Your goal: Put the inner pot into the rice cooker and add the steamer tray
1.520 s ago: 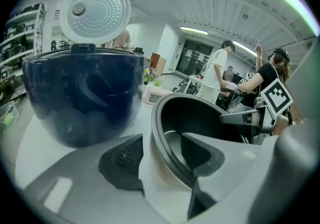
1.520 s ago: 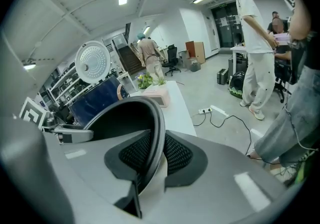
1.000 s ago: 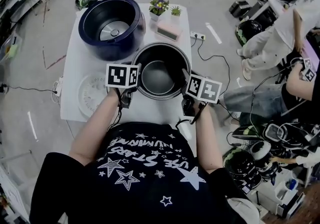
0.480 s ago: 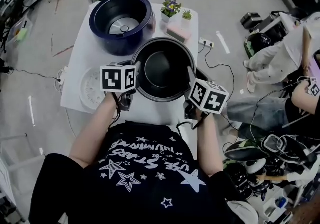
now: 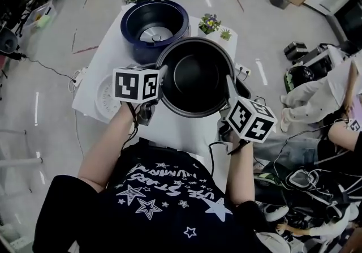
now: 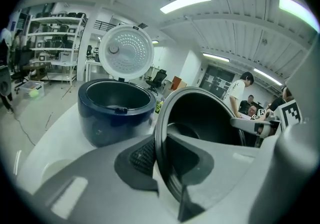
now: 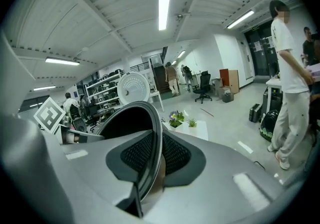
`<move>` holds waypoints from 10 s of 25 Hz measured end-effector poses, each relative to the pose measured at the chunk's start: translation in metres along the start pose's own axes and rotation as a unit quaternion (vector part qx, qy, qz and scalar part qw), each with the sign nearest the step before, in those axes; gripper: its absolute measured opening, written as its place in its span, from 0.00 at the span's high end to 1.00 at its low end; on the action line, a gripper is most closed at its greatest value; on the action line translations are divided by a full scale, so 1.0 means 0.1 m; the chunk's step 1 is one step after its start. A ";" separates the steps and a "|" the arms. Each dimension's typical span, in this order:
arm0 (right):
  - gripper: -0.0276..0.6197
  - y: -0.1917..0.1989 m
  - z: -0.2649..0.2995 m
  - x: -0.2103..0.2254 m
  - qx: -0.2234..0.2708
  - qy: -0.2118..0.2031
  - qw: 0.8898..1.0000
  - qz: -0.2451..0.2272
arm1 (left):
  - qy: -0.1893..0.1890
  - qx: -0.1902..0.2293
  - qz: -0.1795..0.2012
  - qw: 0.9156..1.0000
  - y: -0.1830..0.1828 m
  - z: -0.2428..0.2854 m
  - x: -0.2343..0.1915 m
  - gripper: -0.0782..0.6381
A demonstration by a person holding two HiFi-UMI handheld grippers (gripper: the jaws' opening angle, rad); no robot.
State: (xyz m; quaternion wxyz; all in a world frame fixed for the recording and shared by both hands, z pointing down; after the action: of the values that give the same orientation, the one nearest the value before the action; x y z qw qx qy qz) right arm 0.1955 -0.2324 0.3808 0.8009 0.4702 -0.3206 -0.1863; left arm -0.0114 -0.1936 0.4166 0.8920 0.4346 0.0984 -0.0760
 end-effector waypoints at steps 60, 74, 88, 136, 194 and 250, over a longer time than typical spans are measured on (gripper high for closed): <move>0.82 -1.26 2.57 -0.78 -0.017 -0.043 0.999 0.007 | -0.017 0.020 0.026 0.999 -2.03 0.62 -1.90 0.81; 0.83 -0.79 2.90 -0.56 -0.093 -0.018 0.994 -0.047 | -0.009 -0.026 0.031 0.999 -1.74 1.03 -2.05 0.81; 0.81 -0.59 3.08 -0.38 -0.149 0.005 0.984 -0.095 | -0.072 -0.063 0.177 0.979 -1.62 1.36 -2.07 0.78; 0.54 -0.20 1.94 -1.58 -0.048 -0.164 0.979 -0.112 | -0.193 0.096 0.138 0.967 -0.56 -0.60 -2.20 0.67; 0.75 2.62 2.20 -1.83 -0.365 -0.002 0.930 -0.049 | -0.090 -0.063 0.018 0.994 1.69 -0.98 -3.36 0.89; 0.87 -0.12 1.98 -2.47 -0.128 -0.145 0.979 -0.059 | -0.058 0.084 0.063 0.993 -0.14 -1.16 -3.10 0.89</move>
State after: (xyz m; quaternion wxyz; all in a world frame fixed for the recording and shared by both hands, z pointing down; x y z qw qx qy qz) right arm -0.1202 -0.2155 0.3569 0.7871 0.3496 -0.3788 -0.3387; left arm -0.3275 -0.0953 0.4105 0.8596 0.5081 0.0128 -0.0526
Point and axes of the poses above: the fingertips, and each gripper's own axes: z forward along the fingers, x to its right, y out of its underside, the point moved 1 cm from there along -z, backward along the fingers, and after that the axes turned 9 degrees about -y, right-handed, at the moved point
